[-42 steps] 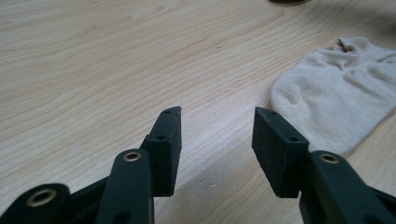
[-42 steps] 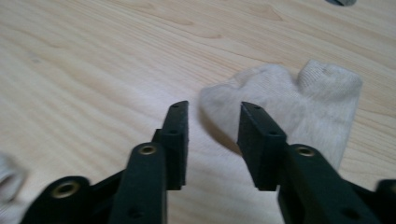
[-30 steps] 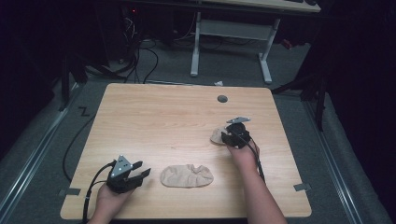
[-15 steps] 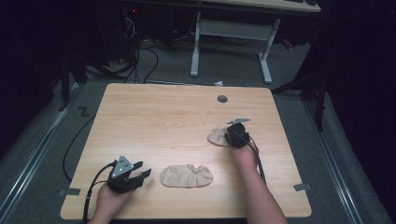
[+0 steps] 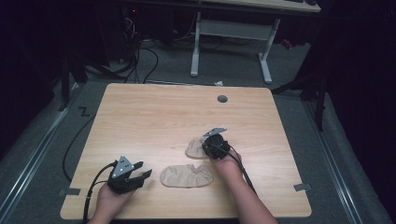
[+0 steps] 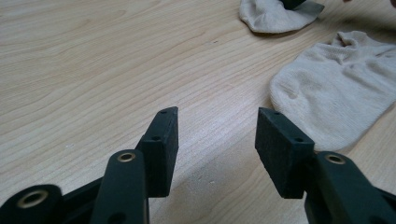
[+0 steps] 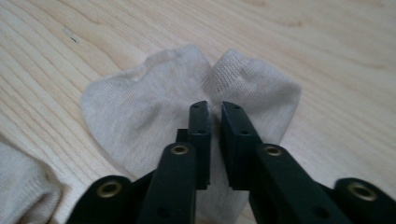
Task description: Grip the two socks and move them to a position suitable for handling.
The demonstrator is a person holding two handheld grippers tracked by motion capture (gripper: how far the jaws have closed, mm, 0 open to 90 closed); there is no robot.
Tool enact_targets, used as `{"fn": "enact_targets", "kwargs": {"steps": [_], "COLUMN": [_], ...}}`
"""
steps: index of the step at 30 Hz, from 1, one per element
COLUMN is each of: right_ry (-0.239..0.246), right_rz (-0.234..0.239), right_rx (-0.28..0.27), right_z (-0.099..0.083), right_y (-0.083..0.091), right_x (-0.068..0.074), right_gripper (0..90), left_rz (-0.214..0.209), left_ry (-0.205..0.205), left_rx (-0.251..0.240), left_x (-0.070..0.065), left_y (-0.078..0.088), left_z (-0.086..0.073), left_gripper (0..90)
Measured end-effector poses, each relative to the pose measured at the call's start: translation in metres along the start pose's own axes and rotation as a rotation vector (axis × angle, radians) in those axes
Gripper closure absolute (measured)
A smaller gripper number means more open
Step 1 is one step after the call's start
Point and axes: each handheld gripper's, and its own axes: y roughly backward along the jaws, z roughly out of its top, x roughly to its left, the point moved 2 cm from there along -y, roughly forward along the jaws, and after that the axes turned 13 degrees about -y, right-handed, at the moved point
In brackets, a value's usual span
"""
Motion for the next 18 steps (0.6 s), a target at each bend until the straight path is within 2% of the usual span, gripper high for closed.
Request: {"fn": "enact_targets", "kwargs": {"steps": [1, 5, 7, 9, 10, 12, 15, 16, 18], "right_ry": [0.011, 0.019, 0.042, 0.046, 0.056, 0.089, 0.107, 0.122, 0.112], "right_rz": [-0.004, 0.041, 0.094, 0.117, 0.121, 0.113, 0.097, 0.079, 0.064], "right_rx": [-0.01, -0.047, -0.039, -0.016, -0.012, -0.003, 0.032, 0.041, 0.05], "right_z": [0.002, 0.01, 0.014, 0.016, 0.016, 0.015, 0.013, 0.012, 0.011], "right_y": [0.003, 0.014, 0.016, 0.015, 0.015, 0.012, 0.004, 0.001, -0.003], "right_x": [0.003, 0.018, 0.025, 0.034, 0.038, 0.044, 0.049, 0.049, 0.052], "right_gripper": [79.2, 66.4, 62.9, 56.3, 56.0, 52.2, 48.0, 46.2, 46.0], "left_rz": [-0.002, -0.005, -0.004, -0.005, -0.01, -0.015, -0.012, -0.011, -0.012], "left_ry": [-0.001, -0.002, -0.005, -0.005, -0.005, -0.006, -0.013, -0.013, -0.013], "left_rx": [-0.001, 0.004, 0.006, 0.005, 0.006, 0.007, 0.009, 0.009, 0.006], "left_x": [0.0, 0.0, -0.001, -0.001, -0.001, 0.0, -0.001, -0.001, -0.001], "left_y": [0.0, -0.001, -0.001, -0.001, -0.001, -0.001, -0.001, -0.001, -0.002], "left_z": [0.0, 0.0, 0.0, 0.0, 0.0, 0.0, -0.001, -0.001, -0.001], "left_gripper": [49.7, 49.2, 49.0, 48.8, 48.9, 49.1, 48.9, 48.9, 48.9]}}
